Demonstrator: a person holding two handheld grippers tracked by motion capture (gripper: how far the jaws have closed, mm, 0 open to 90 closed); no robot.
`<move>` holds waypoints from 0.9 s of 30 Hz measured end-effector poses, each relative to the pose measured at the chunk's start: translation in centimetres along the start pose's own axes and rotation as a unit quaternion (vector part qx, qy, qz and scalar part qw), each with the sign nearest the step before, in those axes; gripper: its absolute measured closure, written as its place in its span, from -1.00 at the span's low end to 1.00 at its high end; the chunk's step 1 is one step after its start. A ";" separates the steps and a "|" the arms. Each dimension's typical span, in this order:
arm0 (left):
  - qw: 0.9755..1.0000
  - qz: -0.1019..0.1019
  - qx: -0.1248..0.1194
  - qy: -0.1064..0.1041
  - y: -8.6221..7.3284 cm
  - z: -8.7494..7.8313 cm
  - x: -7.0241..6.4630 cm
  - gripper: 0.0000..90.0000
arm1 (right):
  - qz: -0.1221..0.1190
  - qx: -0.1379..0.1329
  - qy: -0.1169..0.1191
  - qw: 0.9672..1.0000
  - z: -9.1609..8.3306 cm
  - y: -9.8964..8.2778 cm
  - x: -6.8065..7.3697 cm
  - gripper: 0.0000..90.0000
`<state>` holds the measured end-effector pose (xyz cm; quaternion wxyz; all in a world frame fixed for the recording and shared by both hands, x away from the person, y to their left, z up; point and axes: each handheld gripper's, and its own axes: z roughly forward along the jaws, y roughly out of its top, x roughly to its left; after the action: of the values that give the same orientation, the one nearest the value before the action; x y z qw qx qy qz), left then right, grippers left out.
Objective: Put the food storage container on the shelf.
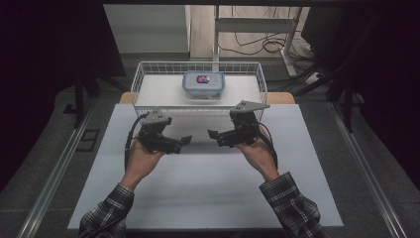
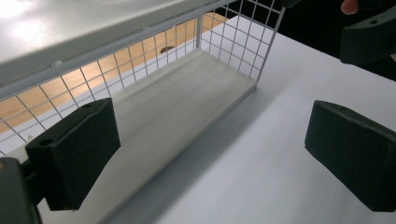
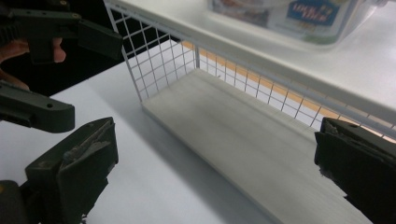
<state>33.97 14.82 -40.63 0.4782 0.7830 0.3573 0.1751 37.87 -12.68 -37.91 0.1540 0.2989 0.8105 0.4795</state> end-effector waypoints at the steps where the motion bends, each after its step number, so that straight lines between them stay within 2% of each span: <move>1: 1.000 0.001 0.000 0.000 -0.1 0.0 0.0 -0.94 | -0.004 0.000 -0.002 1.000 0.0 -0.2 0.2 -1.00; 13: 1.000 0.002 0.011 -0.002 -2.8 0.1 -1.3 -0.96 | -0.018 0.008 -0.011 1.000 -0.3 -2.8 1.2 -1.00; 20: 1.000 0.005 0.008 -0.006 -4.6 -0.1 -2.1 -0.96 | -0.032 0.012 -0.017 0.999 -0.6 -4.3 1.9 -1.00; 27: 1.000 0.005 0.010 -0.011 -6.1 -0.1 -2.8 -0.97 | -0.033 0.018 -0.019 0.999 -0.8 -6.0 2.4 -1.00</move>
<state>29.56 14.62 -45.71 0.4731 0.7916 0.3498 0.1651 33.59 -13.86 -42.60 0.1798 0.2841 0.8250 0.4542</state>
